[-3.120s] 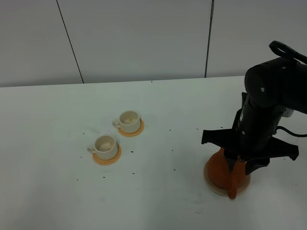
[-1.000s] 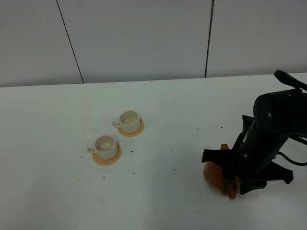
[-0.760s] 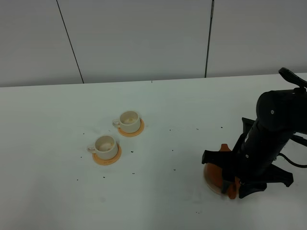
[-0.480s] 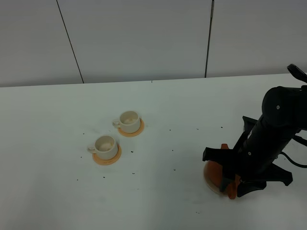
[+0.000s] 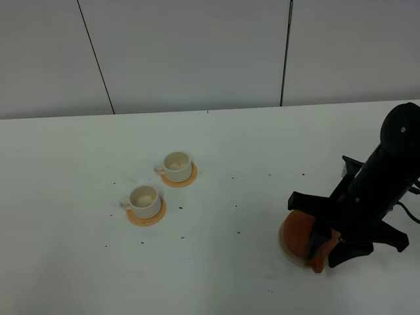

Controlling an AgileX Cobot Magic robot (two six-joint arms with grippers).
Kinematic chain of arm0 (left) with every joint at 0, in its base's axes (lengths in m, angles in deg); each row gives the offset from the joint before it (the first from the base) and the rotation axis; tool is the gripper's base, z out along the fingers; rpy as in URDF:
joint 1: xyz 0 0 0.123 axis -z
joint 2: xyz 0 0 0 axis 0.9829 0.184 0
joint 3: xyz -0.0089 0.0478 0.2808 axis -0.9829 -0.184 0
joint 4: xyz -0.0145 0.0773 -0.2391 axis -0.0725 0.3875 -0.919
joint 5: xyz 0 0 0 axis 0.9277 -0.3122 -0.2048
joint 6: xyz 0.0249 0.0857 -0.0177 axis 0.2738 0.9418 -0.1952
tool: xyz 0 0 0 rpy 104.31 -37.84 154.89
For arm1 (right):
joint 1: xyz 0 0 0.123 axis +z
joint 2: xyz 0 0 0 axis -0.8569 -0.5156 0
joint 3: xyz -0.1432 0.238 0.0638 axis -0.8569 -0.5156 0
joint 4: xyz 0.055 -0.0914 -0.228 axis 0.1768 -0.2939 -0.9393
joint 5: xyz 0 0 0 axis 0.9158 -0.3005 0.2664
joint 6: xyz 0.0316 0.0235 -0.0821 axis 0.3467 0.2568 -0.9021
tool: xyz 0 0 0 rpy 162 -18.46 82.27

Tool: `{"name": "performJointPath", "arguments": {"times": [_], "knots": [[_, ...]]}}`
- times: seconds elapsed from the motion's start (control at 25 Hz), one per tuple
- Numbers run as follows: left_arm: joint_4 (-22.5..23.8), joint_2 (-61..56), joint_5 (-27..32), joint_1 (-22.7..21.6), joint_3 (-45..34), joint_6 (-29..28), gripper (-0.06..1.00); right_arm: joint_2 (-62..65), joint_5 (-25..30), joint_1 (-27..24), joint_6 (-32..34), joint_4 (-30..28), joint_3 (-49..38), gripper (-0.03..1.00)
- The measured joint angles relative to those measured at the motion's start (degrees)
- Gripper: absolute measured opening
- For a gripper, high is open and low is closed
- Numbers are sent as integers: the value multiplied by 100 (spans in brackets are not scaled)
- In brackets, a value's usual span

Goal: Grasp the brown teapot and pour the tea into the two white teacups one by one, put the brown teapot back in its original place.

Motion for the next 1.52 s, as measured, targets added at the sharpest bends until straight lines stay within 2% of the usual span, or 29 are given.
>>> {"name": "performJointPath", "arguments": {"times": [0.48, 0.68, 1.52], "knots": [[0, 0, 0, 0, 0, 0, 24, -771, 682, 0, -266, -113, 1027, 35], [0, 0, 0, 0, 0, 0, 24, -777, 846, 0, -295, -261, 1074, 35], [0, 0, 0, 0, 0, 0, 24, -799, 826, 193, -383, -748, 1047, 36]]}}
